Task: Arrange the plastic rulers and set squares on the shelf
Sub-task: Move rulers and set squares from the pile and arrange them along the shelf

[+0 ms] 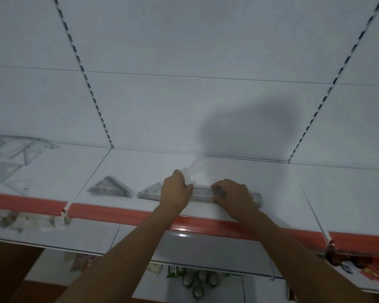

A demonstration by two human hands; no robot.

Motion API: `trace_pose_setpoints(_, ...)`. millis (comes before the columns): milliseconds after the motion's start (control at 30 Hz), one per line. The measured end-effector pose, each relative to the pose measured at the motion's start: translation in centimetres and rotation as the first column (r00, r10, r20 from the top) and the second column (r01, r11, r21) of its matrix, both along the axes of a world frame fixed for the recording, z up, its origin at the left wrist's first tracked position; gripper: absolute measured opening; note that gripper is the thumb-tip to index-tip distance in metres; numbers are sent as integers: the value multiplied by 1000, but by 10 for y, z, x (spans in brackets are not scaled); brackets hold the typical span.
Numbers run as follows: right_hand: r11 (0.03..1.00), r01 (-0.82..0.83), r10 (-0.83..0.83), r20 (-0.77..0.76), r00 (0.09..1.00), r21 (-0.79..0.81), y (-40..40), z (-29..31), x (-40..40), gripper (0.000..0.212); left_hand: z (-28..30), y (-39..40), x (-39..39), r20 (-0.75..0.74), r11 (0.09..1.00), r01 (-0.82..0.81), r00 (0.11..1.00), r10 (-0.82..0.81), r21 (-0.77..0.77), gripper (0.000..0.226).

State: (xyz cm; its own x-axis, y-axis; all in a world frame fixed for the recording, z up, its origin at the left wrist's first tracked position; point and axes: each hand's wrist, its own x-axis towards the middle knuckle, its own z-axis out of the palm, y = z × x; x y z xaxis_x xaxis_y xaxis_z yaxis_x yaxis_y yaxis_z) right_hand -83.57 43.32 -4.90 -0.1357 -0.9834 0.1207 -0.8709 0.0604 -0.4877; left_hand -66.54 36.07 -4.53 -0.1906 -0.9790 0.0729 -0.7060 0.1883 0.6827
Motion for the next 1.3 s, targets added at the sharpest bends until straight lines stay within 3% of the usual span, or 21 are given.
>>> trace_pose_setpoints(167,998,-5,4,-14,1000,-69,2,4,2,46,3,2,2,26,998,-31,999,33,-48,25)
trace_pose_setpoints(367,944,39,-14,76,997,-328,-16,22,19,27,14,14,27,45,990,-91,994,97,-111,26)
trace_pose_setpoints(533,940,-69,115,120,986,-333,-35,25,57,41,25,37,67,77,977,-149,984,162,-152,29)
trace_pose_setpoints(800,900,-296,366,182,913,-320,-38,20,149,29,14,74,160,26,921,-362,929,369,-141,26)
trace_pose_setpoints(900,886,-332,407,198,892,-323,-37,24,188,25,16,89,196,34,891,-405,907,420,-206,25)
trace_pose_setpoints(1100,841,-398,513,307,801,-367,-37,40,276,19,18,96,285,122,891,-424,887,445,-161,32)
trace_pose_setpoints(1300,854,-414,517,595,615,-315,-33,51,374,21,26,104,365,-39,911,-407,914,405,-74,25)
